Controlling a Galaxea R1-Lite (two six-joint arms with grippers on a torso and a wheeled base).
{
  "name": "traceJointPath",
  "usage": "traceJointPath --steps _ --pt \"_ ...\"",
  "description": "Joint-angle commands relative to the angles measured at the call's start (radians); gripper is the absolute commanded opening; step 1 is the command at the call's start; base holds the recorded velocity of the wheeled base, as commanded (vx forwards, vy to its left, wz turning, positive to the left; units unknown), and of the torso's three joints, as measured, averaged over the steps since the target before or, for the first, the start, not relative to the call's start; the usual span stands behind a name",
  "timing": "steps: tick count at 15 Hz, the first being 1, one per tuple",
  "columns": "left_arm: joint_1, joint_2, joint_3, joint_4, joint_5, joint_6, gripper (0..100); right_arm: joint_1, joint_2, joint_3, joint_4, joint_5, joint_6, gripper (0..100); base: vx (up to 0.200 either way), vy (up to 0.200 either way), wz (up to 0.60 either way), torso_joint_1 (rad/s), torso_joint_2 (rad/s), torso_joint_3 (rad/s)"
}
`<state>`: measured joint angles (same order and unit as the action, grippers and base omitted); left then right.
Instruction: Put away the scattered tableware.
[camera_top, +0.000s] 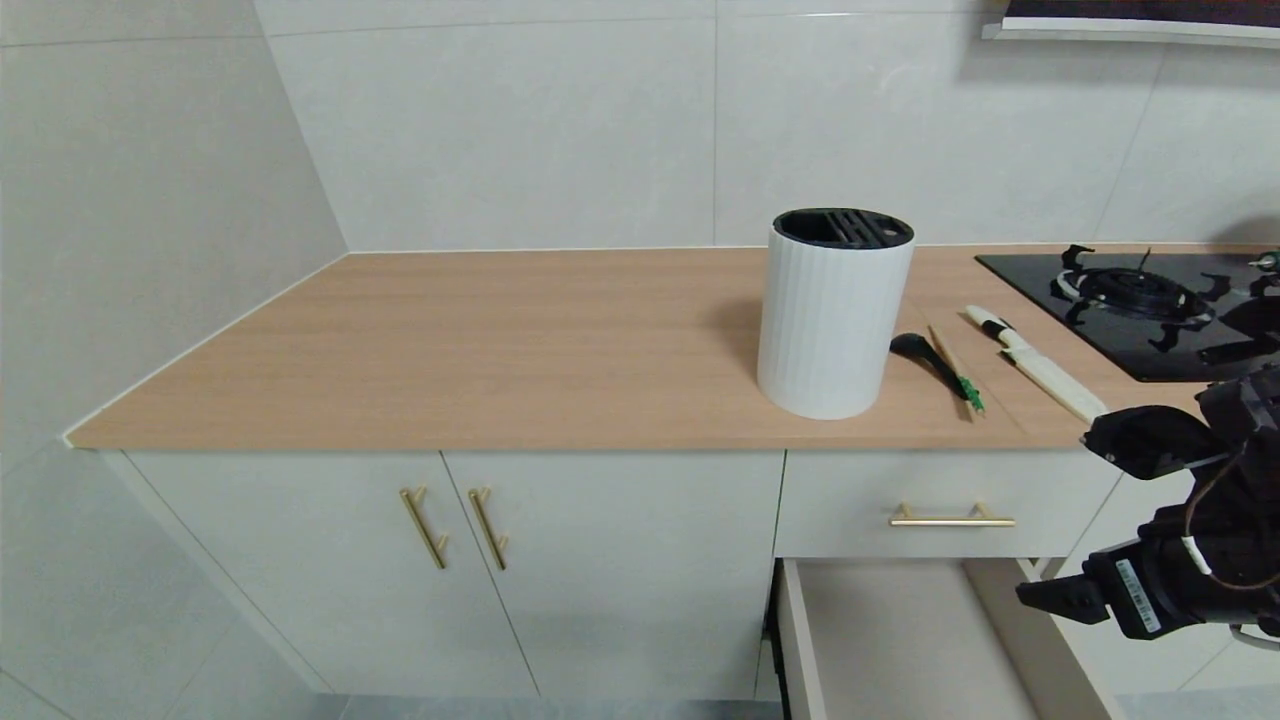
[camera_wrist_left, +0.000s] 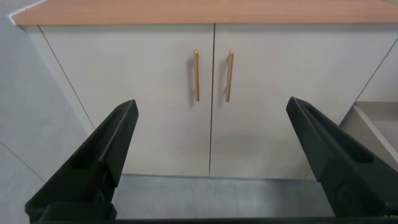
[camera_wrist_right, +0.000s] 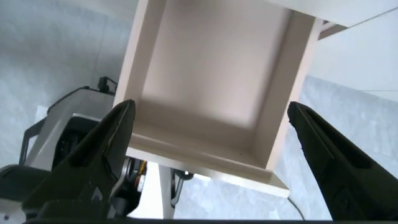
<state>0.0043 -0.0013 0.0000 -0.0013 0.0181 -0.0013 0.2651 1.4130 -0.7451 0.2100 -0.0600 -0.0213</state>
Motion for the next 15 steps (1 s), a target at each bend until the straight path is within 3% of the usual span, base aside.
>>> traceJointPath --steps 1,3,6,10,12,15 --pt "0.0 0.001 0.0 0.0 0.0 0.0 100 -0.003 0.011 0.006 -0.044 -0.003 0.0 100 0.0 0.0 0.0 0.036 -0.09 -0.046" --pt "0.0 0.001 0.0 0.0 0.0 0.0 100 -0.018 0.03 -0.06 -0.095 -0.027 0.024 100 0.0 0.0 0.0 0.0 0.0 0.0" --pt "0.0 0.001 0.0 0.0 0.0 0.0 100 -0.06 0.175 -0.307 -0.078 -0.066 0.132 100 0.0 0.0 0.0 0.0 0.0 0.0" --pt "0.0 0.001 0.0 0.0 0.0 0.0 100 -0.055 0.362 -0.461 -0.092 -0.201 0.304 100 0.0 0.0 0.0 0.0 0.0 0.0" --pt "0.0 0.001 0.0 -0.002 0.0 0.0 100 -0.053 0.412 -0.481 -0.093 -0.208 0.343 100 0.0 0.0 0.0 0.0 0.0 0.0" --pt "0.0 0.001 0.0 0.0 0.0 0.0 100 -0.047 0.483 -0.468 -0.199 -0.254 0.363 100 0.0 0.0 0.0 0.0 0.0 0.0"
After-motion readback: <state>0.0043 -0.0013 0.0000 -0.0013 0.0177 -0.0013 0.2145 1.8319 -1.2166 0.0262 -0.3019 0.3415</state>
